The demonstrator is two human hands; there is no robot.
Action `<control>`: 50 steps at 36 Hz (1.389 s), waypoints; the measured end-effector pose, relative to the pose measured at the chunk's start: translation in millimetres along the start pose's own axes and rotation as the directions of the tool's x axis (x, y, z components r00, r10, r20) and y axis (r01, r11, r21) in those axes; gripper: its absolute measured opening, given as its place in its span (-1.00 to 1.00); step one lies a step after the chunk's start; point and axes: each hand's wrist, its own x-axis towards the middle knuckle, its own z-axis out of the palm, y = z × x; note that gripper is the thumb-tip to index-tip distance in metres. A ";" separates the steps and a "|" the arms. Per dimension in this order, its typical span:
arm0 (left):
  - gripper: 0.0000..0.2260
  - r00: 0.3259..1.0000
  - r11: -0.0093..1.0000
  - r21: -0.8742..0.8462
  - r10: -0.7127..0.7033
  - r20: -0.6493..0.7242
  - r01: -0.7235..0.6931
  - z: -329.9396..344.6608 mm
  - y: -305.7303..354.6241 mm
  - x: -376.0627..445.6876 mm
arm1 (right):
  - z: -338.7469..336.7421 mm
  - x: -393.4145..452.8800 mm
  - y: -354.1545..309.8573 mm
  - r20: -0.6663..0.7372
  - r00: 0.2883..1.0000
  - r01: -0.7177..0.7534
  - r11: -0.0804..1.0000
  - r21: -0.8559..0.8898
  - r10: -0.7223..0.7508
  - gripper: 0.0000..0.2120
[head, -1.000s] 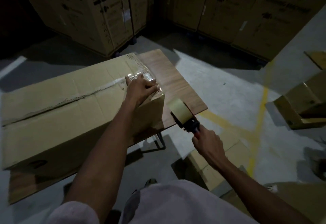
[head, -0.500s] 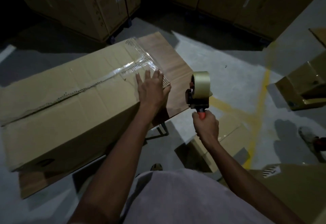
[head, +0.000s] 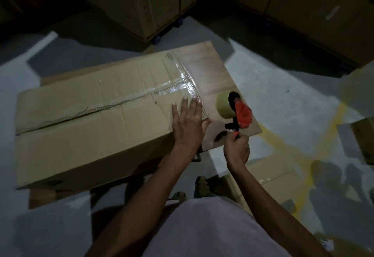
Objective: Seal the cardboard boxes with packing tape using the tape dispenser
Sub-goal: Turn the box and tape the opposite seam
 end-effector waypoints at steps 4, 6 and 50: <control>-0.32 1.000 1.000 -0.018 -0.017 -0.005 0.017 -2.4 -1.8 4.6 | 11.8 26.1 -12.6 0.009 1.000 0.018 1.000 0.010 -0.018 -0.66; -0.34 0.999 1.000 -0.024 -0.011 -0.040 0.010 -4.3 -1.9 3.2 | 16.4 37.9 -17.6 0.032 0.999 0.024 0.999 -0.022 -0.024 -0.62; -0.73 0.887 0.918 -0.379 -0.267 -0.377 0.115 -26.2 -93.8 113.8 | 1.7 31.2 -109.5 0.606 0.721 0.259 0.941 0.216 -0.337 -0.44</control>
